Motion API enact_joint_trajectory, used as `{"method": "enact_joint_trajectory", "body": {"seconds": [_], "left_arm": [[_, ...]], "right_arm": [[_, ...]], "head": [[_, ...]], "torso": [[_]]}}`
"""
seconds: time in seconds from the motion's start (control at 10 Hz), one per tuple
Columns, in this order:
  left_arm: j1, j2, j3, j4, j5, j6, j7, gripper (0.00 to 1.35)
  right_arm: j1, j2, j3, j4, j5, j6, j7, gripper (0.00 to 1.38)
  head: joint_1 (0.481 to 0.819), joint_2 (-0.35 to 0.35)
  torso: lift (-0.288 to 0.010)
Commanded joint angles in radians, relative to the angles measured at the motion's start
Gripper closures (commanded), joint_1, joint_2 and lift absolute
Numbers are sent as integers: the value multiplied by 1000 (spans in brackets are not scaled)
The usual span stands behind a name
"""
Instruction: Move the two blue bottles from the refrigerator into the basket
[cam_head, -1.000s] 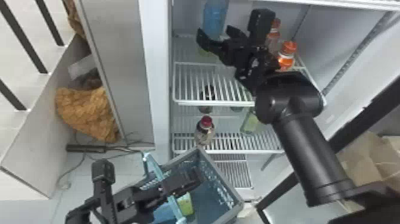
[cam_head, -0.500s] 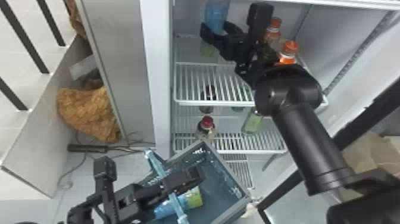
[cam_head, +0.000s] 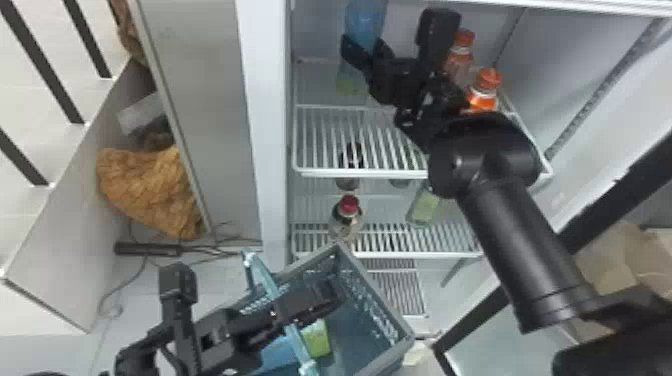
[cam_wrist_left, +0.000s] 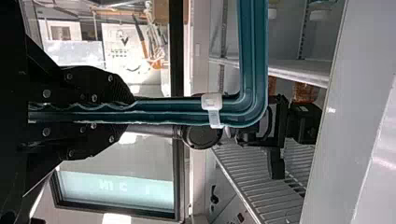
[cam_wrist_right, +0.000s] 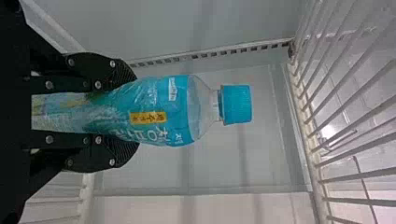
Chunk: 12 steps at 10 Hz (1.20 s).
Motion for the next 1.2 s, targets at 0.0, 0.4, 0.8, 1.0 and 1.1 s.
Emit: {"method": "enact_joint_trajectory", "body": {"seconds": [0.0, 0.4, 0.8, 1.0, 1.1], "left_arm": [[1, 0, 0, 0, 0, 0, -1, 1202], [1, 0, -2, 0, -2, 0, 0, 1202], [1, 2, -4, 0, -2, 0, 0, 1202], [6, 3, -4, 0, 0, 0, -1, 1202], [6, 3, -6, 0, 0, 0, -1, 1202]], "right_arm": [[35, -6, -13, -46, -15, -20, 15, 1276], [147, -20, -27, -183, -65, -32, 65, 1276], [282, -43, -27, -355, -119, -17, 107, 1276], [346, -55, -31, -448, -131, 19, 119, 1276], [381, -59, -37, -480, -143, 29, 128, 1276]], "head": [[695, -115], [695, -111], [695, -96], [695, -87], [695, -85]], "torso": [[-10], [-10], [-10], [-10], [-10]]}}
